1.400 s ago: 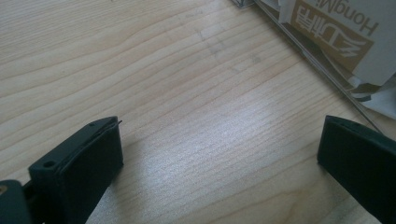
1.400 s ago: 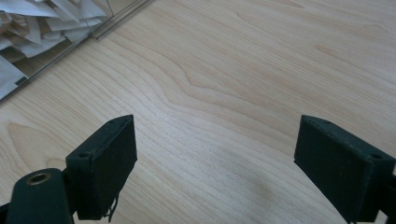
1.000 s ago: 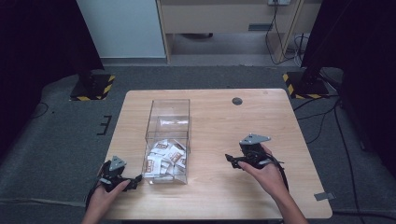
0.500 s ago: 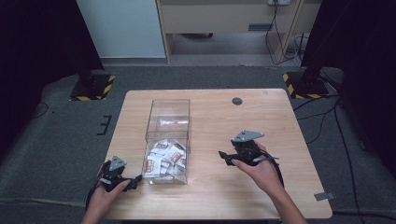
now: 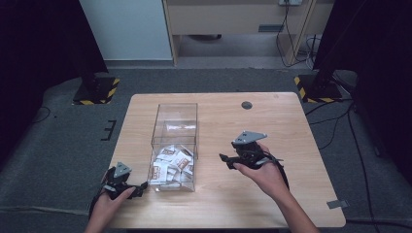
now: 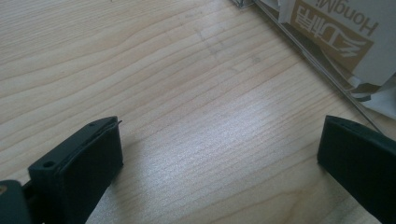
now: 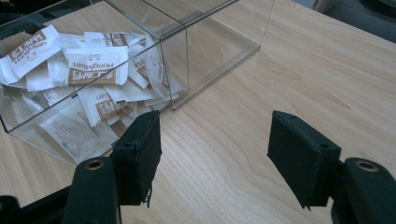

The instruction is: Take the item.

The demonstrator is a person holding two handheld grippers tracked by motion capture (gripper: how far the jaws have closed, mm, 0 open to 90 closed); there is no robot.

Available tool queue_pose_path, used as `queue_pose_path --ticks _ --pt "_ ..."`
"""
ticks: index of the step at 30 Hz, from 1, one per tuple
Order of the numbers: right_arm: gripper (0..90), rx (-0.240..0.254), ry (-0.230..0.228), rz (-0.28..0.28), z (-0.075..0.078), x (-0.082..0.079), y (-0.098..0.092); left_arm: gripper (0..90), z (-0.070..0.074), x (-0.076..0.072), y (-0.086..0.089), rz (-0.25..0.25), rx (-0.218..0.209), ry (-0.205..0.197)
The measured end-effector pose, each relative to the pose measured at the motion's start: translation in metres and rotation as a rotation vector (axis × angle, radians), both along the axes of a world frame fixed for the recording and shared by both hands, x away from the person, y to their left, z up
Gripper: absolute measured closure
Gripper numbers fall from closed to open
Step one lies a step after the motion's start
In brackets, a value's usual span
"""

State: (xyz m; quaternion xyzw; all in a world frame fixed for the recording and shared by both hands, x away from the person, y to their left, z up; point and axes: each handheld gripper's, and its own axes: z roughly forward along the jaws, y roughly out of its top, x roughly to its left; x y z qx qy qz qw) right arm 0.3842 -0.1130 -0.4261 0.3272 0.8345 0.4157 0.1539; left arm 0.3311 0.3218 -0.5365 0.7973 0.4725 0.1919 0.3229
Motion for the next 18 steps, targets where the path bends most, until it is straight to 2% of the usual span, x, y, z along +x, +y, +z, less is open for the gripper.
queue_pose_path --ticks 7,18 --pt "36.1 0.006 0.007 0.002 0.008 0.002 0.003 0.0 0.0 0.0 0.0 -0.001 0.0 0.0" --pt "40.2 0.023 -0.007 0.027 0.022 0.003 0.016 0.0 0.0 0.0 0.0 0.0 -0.001 -0.001"
